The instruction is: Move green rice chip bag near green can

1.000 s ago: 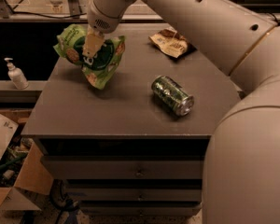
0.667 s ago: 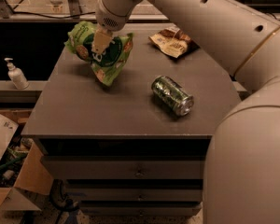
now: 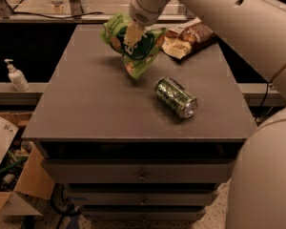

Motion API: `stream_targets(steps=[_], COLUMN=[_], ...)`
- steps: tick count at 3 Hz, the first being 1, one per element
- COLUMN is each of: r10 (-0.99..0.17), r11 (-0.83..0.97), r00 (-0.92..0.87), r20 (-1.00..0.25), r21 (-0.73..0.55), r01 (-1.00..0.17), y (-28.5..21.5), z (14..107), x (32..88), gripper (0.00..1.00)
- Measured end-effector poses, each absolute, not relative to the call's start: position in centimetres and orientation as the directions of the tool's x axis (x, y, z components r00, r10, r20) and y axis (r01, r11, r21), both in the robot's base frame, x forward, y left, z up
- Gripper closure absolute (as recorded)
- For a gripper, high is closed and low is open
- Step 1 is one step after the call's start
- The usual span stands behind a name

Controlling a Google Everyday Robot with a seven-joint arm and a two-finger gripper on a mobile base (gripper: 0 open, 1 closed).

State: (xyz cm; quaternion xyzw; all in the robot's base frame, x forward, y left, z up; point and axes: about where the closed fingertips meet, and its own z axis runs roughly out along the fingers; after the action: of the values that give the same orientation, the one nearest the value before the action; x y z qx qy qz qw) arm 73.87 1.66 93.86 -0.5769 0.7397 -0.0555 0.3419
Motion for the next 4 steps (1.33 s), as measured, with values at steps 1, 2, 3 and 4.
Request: stream_targets(steps=[1, 2, 3, 4], r10=[-0.885, -0.878, -0.880, -0.881], r11=[0.403, 0.451, 0.464, 0.472], r00=[-0.174, -0.223, -0.249, -0.281], r20=[-0.432, -0.424, -0.404, -0.382], r21=[-0.522, -0.575, -0.623, -0.647], r01=[-0.752, -0.682, -0.630, -0.599], y=[-3.5, -7.6, -10.8, -13.7], z=[95.2, 96.6, 97.6, 98.0], x=[74.8, 76.4, 77.5, 77.1], gripper=[1.00, 1.00, 1.00, 1.00])
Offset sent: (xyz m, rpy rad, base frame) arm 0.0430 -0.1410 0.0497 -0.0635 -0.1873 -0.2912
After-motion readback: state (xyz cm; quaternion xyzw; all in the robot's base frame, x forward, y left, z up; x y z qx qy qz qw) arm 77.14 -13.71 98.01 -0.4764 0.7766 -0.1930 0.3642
